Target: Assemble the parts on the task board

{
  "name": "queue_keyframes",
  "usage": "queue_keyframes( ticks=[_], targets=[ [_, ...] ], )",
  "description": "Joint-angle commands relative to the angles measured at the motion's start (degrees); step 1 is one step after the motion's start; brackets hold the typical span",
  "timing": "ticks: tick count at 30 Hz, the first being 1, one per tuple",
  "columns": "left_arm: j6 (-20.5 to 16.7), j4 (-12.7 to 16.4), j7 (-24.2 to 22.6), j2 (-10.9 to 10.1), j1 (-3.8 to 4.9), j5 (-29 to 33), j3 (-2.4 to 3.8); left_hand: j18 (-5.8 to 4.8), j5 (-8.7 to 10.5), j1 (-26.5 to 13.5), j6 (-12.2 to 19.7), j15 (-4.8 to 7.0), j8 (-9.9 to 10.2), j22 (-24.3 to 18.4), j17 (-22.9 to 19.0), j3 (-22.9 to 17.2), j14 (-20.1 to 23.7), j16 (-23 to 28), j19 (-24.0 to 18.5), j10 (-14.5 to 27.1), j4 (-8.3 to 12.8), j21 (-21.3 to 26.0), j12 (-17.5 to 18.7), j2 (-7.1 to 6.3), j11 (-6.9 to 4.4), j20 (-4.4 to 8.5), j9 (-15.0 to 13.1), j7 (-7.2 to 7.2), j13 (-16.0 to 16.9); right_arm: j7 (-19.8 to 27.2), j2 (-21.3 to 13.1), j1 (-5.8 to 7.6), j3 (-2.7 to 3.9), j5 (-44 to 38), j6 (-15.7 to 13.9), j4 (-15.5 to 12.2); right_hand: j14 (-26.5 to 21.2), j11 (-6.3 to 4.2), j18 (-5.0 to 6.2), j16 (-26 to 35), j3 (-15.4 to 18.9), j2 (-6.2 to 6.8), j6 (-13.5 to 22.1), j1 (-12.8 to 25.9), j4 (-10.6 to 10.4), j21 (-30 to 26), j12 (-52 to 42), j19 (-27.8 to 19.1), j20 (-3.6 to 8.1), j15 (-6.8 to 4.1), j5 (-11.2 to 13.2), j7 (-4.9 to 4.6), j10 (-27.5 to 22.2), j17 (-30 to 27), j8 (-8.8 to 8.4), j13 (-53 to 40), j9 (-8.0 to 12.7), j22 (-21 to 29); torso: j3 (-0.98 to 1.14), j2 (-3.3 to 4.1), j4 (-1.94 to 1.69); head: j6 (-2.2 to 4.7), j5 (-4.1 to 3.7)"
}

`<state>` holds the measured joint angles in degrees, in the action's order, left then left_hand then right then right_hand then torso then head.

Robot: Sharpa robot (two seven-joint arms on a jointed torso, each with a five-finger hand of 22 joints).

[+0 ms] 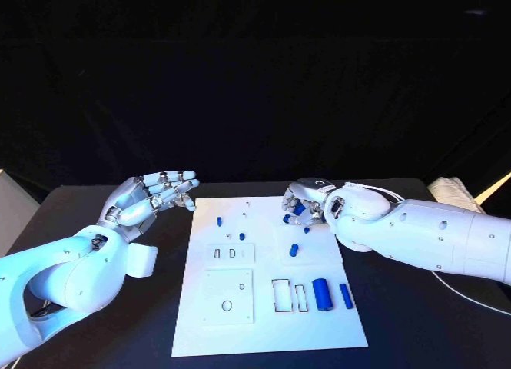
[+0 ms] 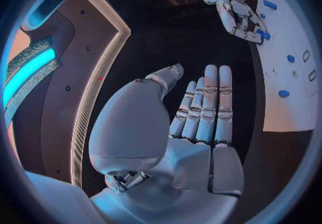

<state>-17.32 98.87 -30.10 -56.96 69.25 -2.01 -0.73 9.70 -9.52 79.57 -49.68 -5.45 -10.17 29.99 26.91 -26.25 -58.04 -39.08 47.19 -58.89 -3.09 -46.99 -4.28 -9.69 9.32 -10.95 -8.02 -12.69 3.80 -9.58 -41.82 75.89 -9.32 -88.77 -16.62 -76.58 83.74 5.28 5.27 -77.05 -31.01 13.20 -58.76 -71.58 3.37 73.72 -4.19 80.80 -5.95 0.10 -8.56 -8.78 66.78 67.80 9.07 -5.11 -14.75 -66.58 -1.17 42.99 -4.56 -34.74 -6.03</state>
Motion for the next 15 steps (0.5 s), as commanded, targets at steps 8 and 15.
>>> queue_keyframes(
  ticks=[8,15],
  targets=[
    [1.1,0.1,-0.1,-0.1,0.21,-0.3,0.09,0.59,0.17,-0.6,-0.3,-0.01,0.3,0.1,0.1,-0.4,0.2,-0.2,-0.3,0.1,0.0,-0.4,0.4,0.02,0.31,-0.01,0.1,-0.61,0.0,-0.5,0.7,-0.17,0.0,-1.0,2.0,0.7,2.9,-0.16,-0.77,-0.5,-0.4,-0.52,-0.3,-0.7,-0.4,0.5,-0.3,0.4,0.01,0.13,-0.4,0.19,-0.1,0.2,0.17,-0.1,-0.3,-0.4,0.21,0.66,-0.18,0.29,0.01],
    [1.1,0.1,-0.1,-0.1,0.23,-0.3,0.09,0.6,0.17,-0.6,-0.4,-0.02,0.2,0.2,0.1,-0.5,0.3,-0.3,-0.4,0.0,0.0,-0.6,0.4,0.1,0.31,-0.03,0.1,-0.6,0.0,-0.4,1.4,-0.47,-0.03,-1.0,2.2,1.5,2.8,-0.18,-0.76,-0.6,-0.7,-0.79,-0.5,-0.8,-0.6,0.6,-0.3,0.4,0.01,0.12,-0.4,0.18,0.1,0.2,0.29,-0.1,-0.5,-0.5,0.29,0.99,-0.25,0.26,0.16]
  ],
)
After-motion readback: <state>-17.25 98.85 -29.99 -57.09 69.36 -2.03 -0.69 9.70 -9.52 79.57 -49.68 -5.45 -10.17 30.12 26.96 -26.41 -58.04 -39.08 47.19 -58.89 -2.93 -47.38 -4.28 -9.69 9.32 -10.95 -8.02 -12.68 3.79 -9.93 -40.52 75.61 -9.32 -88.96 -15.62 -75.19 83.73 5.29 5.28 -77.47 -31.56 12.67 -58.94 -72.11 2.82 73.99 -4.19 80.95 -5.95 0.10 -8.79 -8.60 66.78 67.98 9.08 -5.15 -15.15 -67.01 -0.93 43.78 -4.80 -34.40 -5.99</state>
